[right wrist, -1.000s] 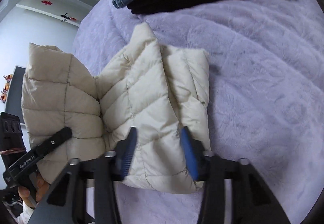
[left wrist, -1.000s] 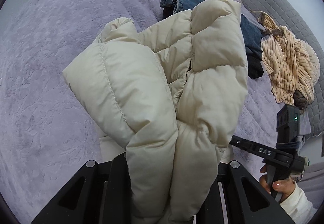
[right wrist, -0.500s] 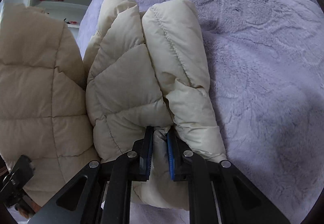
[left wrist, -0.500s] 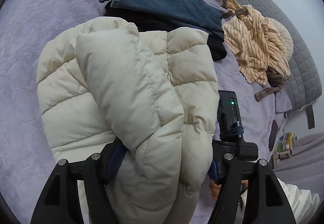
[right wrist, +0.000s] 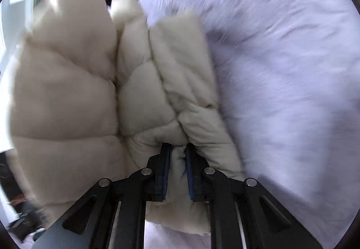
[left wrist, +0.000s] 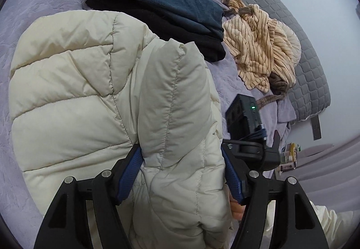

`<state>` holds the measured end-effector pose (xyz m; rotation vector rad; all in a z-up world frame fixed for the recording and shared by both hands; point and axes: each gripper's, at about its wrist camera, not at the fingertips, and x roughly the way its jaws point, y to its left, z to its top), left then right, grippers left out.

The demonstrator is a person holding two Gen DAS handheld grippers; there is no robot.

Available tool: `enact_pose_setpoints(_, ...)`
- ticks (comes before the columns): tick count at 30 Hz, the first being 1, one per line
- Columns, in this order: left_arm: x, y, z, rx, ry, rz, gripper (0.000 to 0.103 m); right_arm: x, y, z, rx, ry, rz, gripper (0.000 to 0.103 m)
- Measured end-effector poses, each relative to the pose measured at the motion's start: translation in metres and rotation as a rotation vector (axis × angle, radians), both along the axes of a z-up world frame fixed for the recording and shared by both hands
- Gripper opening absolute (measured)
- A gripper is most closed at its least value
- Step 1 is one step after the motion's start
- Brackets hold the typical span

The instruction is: Fold large clothes

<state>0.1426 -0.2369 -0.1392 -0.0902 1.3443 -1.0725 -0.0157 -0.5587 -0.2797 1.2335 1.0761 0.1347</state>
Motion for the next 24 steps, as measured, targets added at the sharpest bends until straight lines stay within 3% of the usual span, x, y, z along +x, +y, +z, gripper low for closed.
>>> enact_pose_setpoints(1, 0.000, -0.001, 0.000, 0.003, -0.005, -0.005, 0.069, -0.008, -0.011, 0.006, 0.002, -0.014, -0.036, 0.033)
enact_pose_setpoints(2, -0.001, -0.001, 0.000, 0.005, -0.009, -0.008, 0.069, -0.015, -0.024, 0.012, 0.000, -0.030, -0.074, 0.053)
enact_pose_setpoints(3, -0.002, -0.002, 0.001, 0.006, -0.014, -0.010, 0.069, -0.022, -0.036, 0.020, -0.002, -0.051, -0.111, 0.063)
enact_pose_setpoints(7, -0.005, -0.004, 0.002, 0.013, -0.036, -0.019, 0.069, -0.028, -0.062, 0.048, 0.065, -0.165, -0.137, 0.062)
enact_pose_setpoints(8, -0.006, -0.005, 0.003, 0.018, -0.044, -0.022, 0.069, -0.023, -0.063, 0.053, 0.075, -0.183, -0.122, 0.060)
enact_pose_setpoints(10, -0.008, -0.007, 0.004, 0.024, -0.056, -0.030, 0.069, -0.010, -0.059, 0.059, 0.080, -0.210, -0.081, 0.046)
enact_pose_setpoints(11, -0.009, -0.008, 0.006, 0.019, -0.057, -0.035, 0.069, -0.002, -0.056, 0.059, 0.072, -0.207, -0.057, 0.023)
enact_pose_setpoints(12, -0.010, -0.008, 0.007, 0.010, -0.057, -0.042, 0.069, 0.007, -0.050, 0.058, 0.052, -0.191, -0.034, 0.008)
enact_pose_setpoints(17, -0.018, -0.025, 0.002, -0.028, -0.046, -0.100, 0.069, 0.039, -0.028, 0.022, 0.012, -0.104, 0.056, 0.006)
enact_pose_setpoints(24, -0.028, -0.047, -0.029, -0.009, -0.061, -0.177, 0.069, 0.089, -0.008, -0.030, 0.063, -0.098, 0.184, 0.006)
